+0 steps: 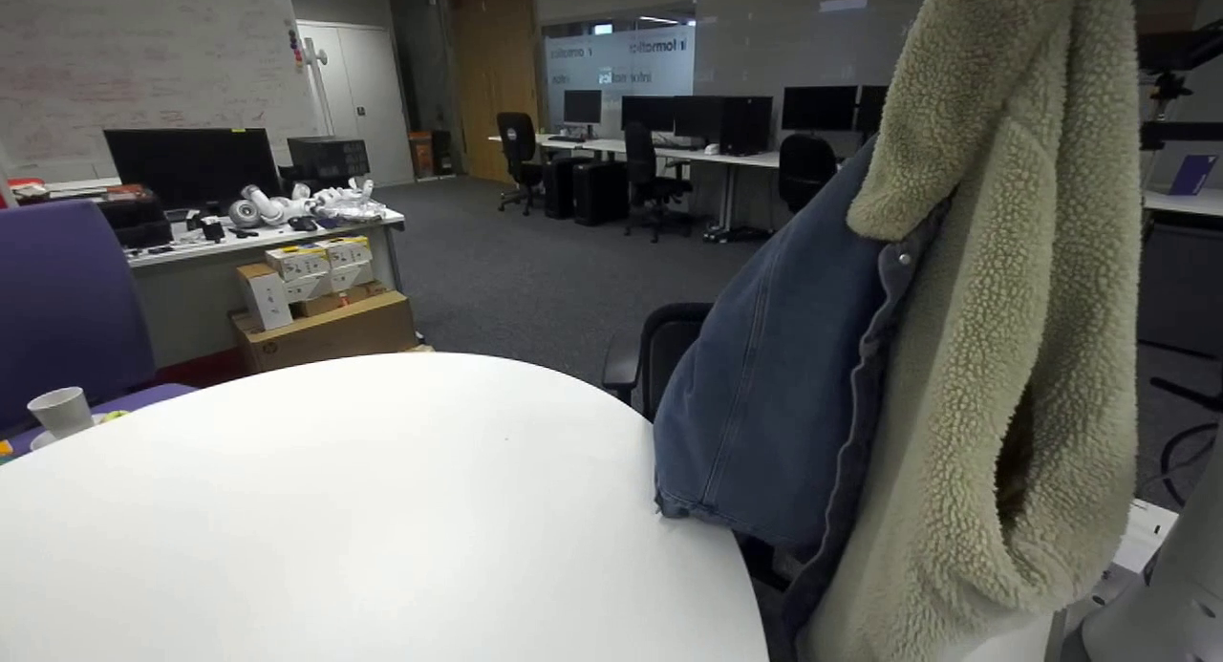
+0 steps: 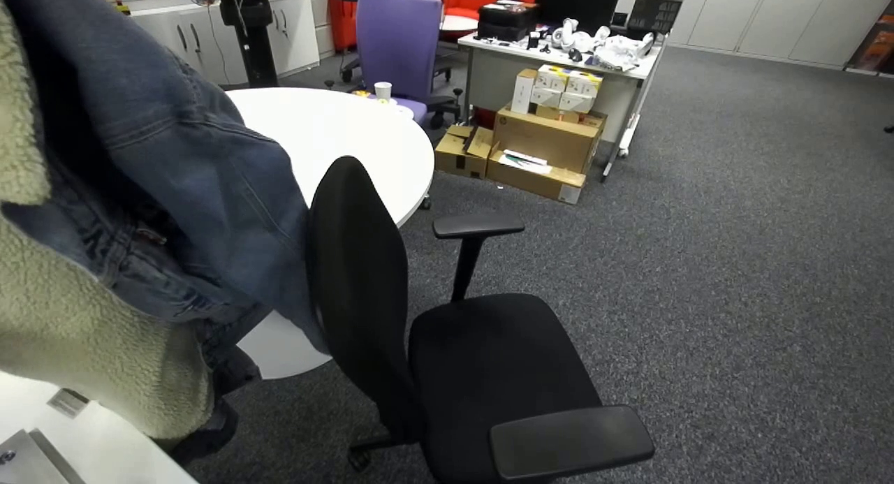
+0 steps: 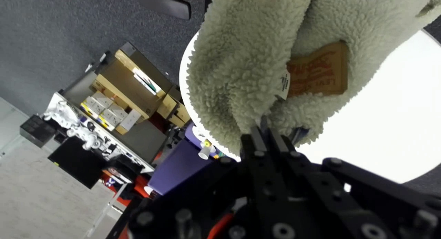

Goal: Put the blue jacket on the backrest of the black chair

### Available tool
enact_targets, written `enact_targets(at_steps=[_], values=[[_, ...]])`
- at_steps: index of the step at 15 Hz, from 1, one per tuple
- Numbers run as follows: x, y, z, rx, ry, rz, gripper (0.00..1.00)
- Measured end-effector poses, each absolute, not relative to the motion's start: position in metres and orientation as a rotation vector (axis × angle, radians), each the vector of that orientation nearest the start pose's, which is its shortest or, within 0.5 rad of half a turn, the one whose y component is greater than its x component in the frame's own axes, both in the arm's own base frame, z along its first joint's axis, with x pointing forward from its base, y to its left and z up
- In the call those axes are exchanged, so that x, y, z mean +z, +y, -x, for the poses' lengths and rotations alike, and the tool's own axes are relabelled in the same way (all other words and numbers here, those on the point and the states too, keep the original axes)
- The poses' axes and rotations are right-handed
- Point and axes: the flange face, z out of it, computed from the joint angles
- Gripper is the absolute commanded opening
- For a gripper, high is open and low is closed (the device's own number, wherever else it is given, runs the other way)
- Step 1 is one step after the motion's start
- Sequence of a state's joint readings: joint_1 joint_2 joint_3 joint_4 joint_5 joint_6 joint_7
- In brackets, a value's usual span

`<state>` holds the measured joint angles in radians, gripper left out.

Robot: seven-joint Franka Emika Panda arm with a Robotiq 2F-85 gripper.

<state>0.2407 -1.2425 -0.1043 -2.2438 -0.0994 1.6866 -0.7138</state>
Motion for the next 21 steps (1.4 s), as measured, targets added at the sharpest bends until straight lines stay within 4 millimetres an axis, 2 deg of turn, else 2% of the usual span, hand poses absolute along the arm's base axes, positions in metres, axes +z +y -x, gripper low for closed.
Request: enact_targets(at_steps=[2,4,9,12,14,16,18,21], values=[[0.741,-0.035,-0.176,-0.965,-1.270,2.888,0.02],[0.714,-0.031,-0.214,-0.833,-1.273,2.897,0.02],[0.650,0.015,-0.319,-0.591,-1.357,2.913,0.02],[0.630,0.042,-0.371,-0.497,-1.380,2.926,0.02],[0.637,0.056,-0.395,-0.481,-1.389,2.934,0.02],[0.656,0.064,-0.408,-0.518,-1.399,2.940,0.02],[0.679,0.068,-0.410,-0.567,-1.405,2.943,0.02],[0.718,0.069,-0.402,-0.620,-1.405,2.952,0.02]])
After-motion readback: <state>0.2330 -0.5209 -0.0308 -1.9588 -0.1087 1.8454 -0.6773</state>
